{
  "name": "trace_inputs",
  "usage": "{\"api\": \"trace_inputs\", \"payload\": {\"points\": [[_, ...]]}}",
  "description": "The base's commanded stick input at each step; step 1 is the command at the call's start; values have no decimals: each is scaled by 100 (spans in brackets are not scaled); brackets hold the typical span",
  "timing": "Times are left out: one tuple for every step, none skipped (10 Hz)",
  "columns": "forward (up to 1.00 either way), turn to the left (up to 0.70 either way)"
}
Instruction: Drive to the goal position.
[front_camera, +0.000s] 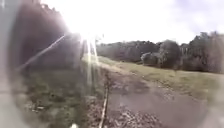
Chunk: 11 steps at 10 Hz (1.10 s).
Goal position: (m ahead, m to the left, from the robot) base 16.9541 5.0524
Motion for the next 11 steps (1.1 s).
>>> {"api": "trace_inputs", "payload": {"points": [[0,-85],[0,-85],[0,-85],[0,-85],[0,-55],[0,-2],[0,0],[0,0],[0,0],[0,0],[0,0]]}}
